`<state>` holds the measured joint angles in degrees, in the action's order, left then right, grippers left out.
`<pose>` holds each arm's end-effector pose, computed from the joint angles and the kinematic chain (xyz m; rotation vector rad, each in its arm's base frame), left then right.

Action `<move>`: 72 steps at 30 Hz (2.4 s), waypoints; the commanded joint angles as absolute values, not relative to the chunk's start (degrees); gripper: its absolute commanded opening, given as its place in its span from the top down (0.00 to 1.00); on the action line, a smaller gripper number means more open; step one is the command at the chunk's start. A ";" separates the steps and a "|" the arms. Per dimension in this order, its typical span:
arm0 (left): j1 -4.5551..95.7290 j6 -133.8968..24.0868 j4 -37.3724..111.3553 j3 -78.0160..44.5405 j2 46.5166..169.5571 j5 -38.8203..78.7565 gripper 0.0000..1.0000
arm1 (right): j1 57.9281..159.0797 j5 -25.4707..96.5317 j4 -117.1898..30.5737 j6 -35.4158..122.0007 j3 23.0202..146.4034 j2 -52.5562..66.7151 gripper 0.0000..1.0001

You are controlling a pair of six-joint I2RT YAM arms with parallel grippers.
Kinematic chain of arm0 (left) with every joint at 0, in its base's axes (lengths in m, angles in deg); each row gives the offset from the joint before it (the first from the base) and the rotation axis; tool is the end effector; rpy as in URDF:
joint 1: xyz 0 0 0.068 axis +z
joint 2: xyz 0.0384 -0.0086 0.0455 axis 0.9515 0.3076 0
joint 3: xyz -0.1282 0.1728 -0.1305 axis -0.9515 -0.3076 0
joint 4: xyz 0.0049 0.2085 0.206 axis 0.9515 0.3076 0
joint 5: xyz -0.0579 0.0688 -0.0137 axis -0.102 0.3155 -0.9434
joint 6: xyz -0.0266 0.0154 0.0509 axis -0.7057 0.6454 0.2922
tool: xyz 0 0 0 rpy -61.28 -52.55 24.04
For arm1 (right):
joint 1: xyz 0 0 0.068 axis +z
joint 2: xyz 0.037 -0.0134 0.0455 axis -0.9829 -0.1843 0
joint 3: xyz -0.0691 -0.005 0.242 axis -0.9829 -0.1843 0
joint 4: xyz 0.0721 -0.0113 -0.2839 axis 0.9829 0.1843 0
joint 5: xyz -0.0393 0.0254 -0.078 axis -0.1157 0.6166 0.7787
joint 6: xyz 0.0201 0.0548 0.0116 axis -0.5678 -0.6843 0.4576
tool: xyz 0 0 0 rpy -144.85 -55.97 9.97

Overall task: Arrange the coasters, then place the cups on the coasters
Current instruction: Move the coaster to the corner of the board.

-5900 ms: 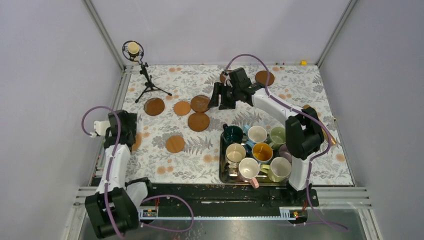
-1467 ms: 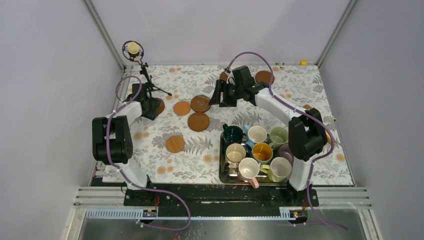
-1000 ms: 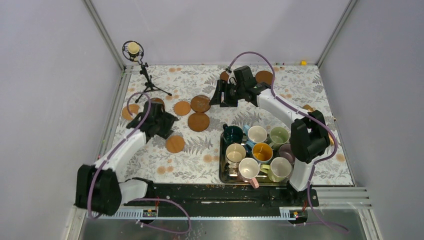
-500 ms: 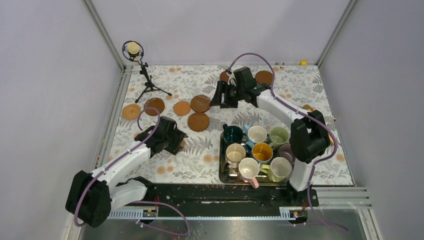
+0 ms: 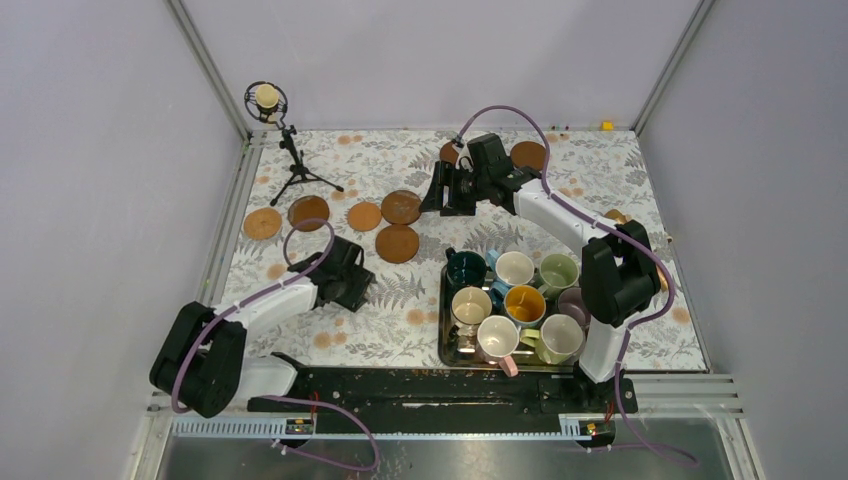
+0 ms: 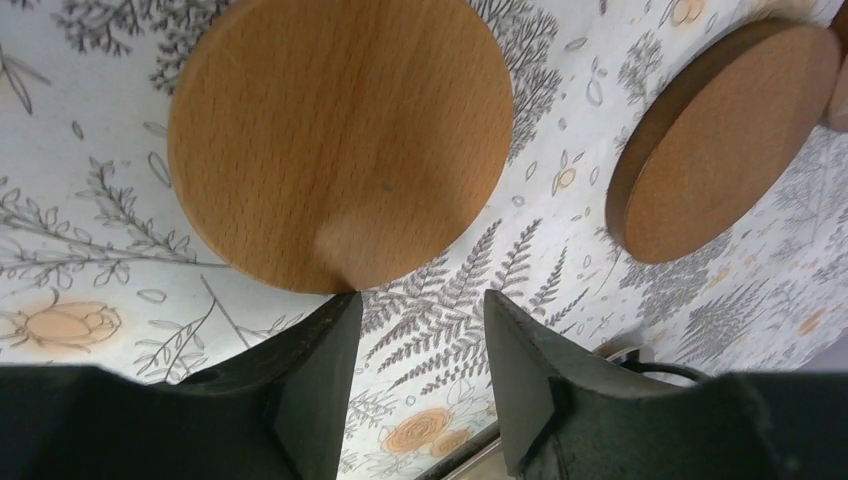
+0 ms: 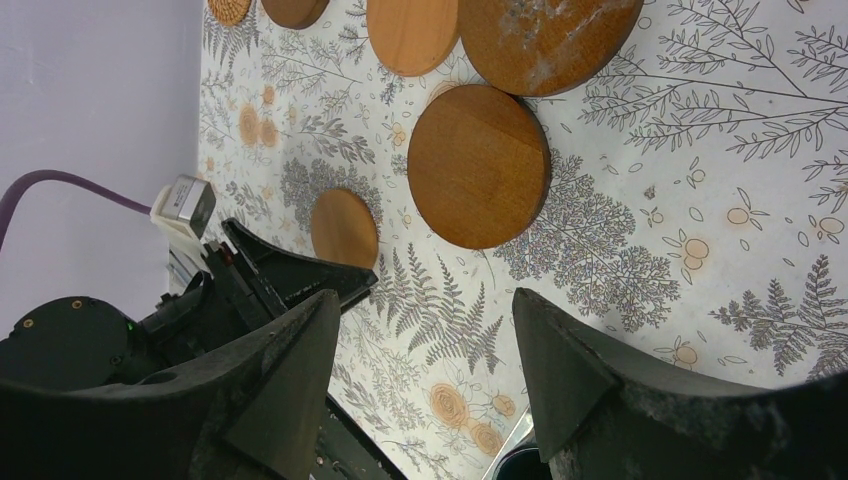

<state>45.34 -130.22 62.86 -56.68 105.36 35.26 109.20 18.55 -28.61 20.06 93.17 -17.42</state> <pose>0.2256 -0.1077 0.1038 -1.4178 2.3710 -0.4351 0.3877 0.2430 0.2325 -0.2509 2.3378 1.0262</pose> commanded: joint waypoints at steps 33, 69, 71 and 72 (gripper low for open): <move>69.00 -133.43 64.88 -55.49 109.72 42.25 0.54 | 108.60 17.88 -30.93 20.58 91.90 -11.72 0.28; 64.47 -142.52 59.47 -51.96 115.72 39.06 0.56 | 108.47 18.40 -30.96 20.94 91.88 -11.26 0.28; 66.88 -142.63 58.92 -52.88 115.65 38.84 0.58 | 108.43 18.35 -30.94 20.93 91.76 -11.16 0.28; 68.00 -142.34 59.33 -52.75 115.64 39.05 0.58 | 108.40 18.36 -30.96 20.93 91.70 -11.16 0.28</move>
<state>64.53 -140.53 58.52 -50.93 114.93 37.44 108.83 18.51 -29.60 20.09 91.69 -13.55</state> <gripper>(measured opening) 0.429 0.722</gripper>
